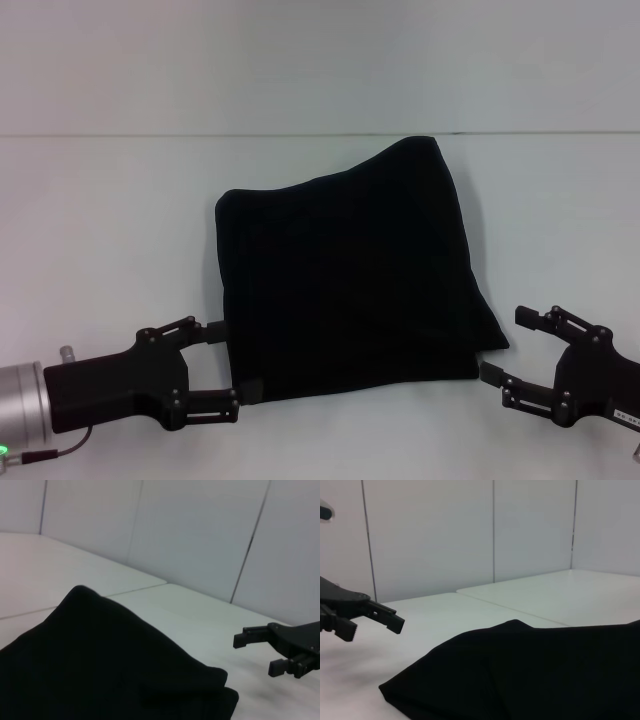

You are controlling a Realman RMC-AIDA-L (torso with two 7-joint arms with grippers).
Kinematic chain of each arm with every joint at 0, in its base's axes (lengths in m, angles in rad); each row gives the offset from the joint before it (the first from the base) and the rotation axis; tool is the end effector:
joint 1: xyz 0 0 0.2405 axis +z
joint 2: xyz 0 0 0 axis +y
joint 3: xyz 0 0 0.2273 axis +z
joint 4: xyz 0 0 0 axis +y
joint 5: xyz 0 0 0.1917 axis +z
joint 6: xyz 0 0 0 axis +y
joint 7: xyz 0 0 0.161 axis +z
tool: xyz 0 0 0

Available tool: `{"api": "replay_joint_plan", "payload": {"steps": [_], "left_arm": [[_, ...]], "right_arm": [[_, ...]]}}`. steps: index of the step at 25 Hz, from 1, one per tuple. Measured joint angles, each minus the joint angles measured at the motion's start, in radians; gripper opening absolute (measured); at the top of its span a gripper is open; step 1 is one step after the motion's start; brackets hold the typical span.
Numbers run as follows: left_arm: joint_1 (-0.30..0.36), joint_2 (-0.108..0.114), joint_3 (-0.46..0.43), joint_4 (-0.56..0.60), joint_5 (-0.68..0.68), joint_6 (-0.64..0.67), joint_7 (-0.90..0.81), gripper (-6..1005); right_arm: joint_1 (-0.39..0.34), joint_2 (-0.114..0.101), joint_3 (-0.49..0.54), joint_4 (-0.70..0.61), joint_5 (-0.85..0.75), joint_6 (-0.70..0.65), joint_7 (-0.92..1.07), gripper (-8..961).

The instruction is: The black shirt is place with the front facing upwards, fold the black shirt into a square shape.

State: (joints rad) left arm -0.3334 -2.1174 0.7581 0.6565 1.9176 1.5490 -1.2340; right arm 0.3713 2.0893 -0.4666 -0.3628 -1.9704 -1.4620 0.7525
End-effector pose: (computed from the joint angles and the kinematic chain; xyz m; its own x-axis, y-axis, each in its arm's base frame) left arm -0.2582 0.2609 -0.0173 0.7701 0.3485 0.5343 0.5023 -0.8476 -0.1711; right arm 0.2857 0.2603 -0.0252 0.8260 -0.1491 -0.5436 -0.4215 -0.8037 -0.4200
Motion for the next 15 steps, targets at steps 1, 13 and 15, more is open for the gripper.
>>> {"api": "replay_joint_plan", "payload": {"steps": [1, 13, 15], "left_arm": [[0.001, -0.001, 0.001, -0.001, 0.0, -0.006, 0.001, 959], [-0.006, 0.002, 0.0, -0.009, 0.01, -0.019, 0.007, 948], [-0.006, 0.004, 0.0, -0.009, 0.013, -0.02, 0.009, 948]], "right_arm": [[0.001, 0.0, 0.001, 0.001, 0.001, 0.002, 0.0, 894], [0.007, 0.0, -0.003, 0.001, -0.001, 0.015, -0.001, 894], [0.008, 0.0, -0.003, 0.001, -0.001, 0.015, -0.001, 895]]}}
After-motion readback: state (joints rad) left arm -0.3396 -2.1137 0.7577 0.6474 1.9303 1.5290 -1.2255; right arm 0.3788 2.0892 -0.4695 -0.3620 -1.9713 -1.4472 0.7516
